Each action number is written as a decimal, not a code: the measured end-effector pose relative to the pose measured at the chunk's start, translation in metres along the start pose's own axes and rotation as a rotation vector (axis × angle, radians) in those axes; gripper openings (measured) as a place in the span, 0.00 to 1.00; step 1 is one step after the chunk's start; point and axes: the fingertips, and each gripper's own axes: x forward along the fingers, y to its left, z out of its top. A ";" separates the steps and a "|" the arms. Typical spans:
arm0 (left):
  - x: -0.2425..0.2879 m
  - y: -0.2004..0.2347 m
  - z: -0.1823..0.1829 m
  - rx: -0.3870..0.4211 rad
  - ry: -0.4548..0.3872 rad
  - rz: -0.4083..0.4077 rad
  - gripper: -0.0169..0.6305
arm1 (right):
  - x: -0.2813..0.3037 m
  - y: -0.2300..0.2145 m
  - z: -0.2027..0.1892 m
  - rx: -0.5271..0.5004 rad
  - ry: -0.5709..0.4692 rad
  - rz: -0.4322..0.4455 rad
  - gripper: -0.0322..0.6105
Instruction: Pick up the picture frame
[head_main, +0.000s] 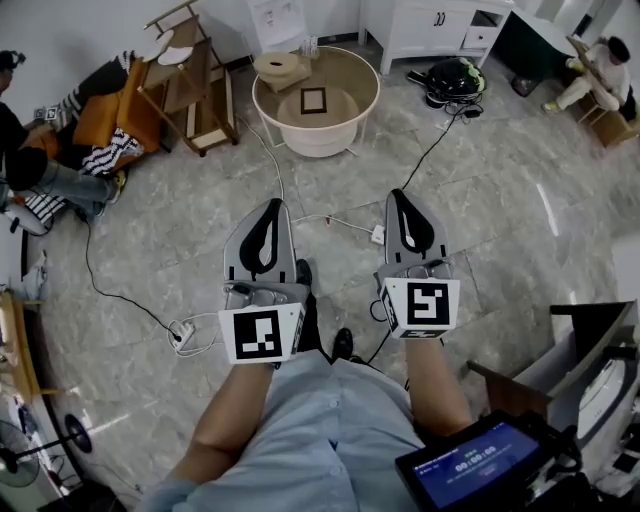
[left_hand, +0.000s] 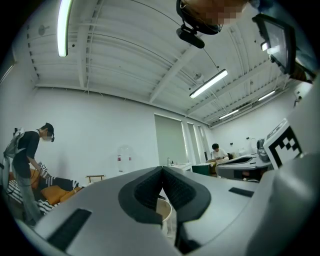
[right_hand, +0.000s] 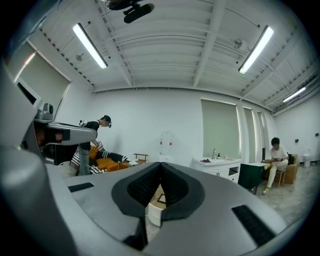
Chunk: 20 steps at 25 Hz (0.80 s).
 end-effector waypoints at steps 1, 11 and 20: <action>0.009 0.007 -0.005 -0.004 0.003 0.002 0.04 | 0.011 -0.001 -0.004 0.004 0.008 -0.002 0.07; 0.138 0.121 -0.037 -0.036 0.011 0.012 0.04 | 0.186 0.007 0.000 -0.013 0.032 -0.012 0.07; 0.225 0.187 -0.038 -0.044 -0.008 -0.027 0.04 | 0.283 0.008 0.032 -0.053 0.004 -0.062 0.07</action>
